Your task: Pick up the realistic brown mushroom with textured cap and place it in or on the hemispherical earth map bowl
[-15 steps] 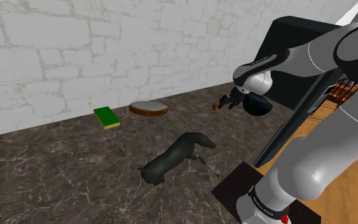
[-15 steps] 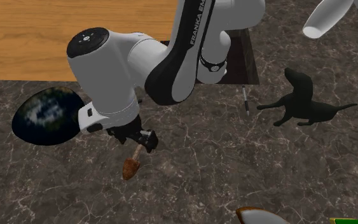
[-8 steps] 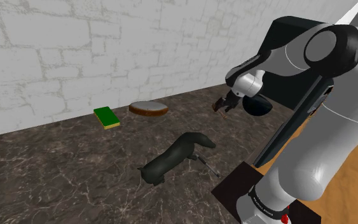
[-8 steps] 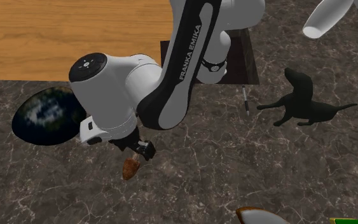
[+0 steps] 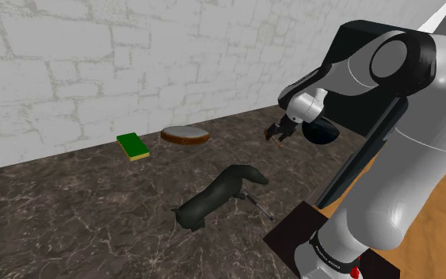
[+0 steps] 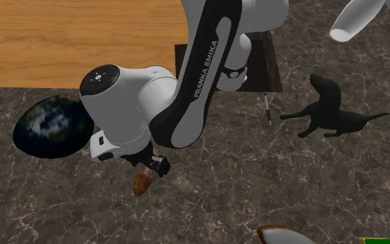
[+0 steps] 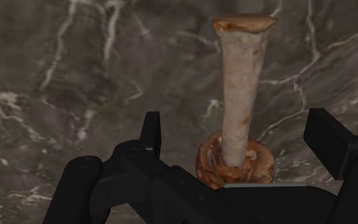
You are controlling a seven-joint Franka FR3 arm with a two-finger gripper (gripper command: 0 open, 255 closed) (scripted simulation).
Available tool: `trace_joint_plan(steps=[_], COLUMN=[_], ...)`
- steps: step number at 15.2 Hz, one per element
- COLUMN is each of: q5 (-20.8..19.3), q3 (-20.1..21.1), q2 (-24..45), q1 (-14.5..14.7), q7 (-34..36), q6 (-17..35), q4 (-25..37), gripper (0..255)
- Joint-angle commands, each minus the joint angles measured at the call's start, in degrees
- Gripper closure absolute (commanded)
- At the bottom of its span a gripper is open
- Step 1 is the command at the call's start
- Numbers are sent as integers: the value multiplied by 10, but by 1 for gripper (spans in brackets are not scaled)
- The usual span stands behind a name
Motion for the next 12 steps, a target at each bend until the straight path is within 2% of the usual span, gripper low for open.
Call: trace_joint_plan(steps=[1, 2, 11, 12], q5=[0, 0, 0, -15], q3=[0, 0, 0, -4], q2=[0, 0, 0, -9], q1=[0, 0, 0, 2], q7=[0, 0, 0, 12], q6=[0, 0, 0, -4], q4=[0, 0, 0, 0], gripper=[0, 255, 255, 255])
